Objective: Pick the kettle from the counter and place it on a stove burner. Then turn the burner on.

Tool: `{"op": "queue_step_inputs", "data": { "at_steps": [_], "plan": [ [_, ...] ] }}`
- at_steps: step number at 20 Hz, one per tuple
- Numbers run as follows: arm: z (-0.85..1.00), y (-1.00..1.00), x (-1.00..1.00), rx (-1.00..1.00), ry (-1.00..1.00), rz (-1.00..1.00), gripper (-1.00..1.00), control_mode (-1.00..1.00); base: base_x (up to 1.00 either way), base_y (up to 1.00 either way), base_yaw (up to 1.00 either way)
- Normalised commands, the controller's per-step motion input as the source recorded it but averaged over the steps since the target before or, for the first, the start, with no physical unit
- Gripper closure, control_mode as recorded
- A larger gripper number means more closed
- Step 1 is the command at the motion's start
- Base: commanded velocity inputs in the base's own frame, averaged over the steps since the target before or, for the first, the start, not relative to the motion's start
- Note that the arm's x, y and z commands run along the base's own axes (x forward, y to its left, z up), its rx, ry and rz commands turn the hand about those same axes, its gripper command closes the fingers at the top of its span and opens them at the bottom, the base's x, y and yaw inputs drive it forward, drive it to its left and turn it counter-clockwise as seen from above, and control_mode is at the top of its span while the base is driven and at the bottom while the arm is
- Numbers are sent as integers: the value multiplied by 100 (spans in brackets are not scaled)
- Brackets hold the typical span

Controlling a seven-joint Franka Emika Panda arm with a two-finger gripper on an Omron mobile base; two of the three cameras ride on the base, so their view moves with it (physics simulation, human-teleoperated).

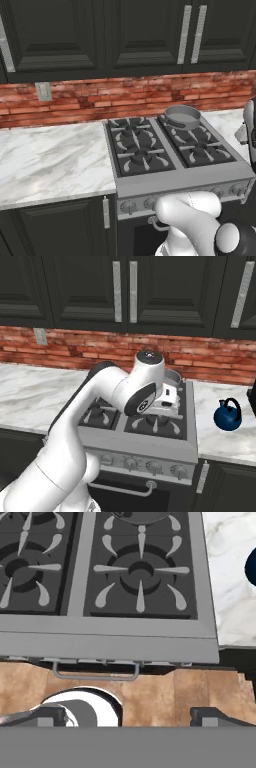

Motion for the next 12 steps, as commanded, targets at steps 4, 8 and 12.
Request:
{"op": "queue_step_inputs", "data": {
  "at_steps": [4,8,12],
  "plan": [
    [-20,-81,-3,0,0,0,-100,-100,0,0,0],
    [-17,-75,0,0,0,-1,-100,-100,0,0,0],
    [-14,-67,0,0,0,-6,-100,-100,0,0,0]
  ]
}}
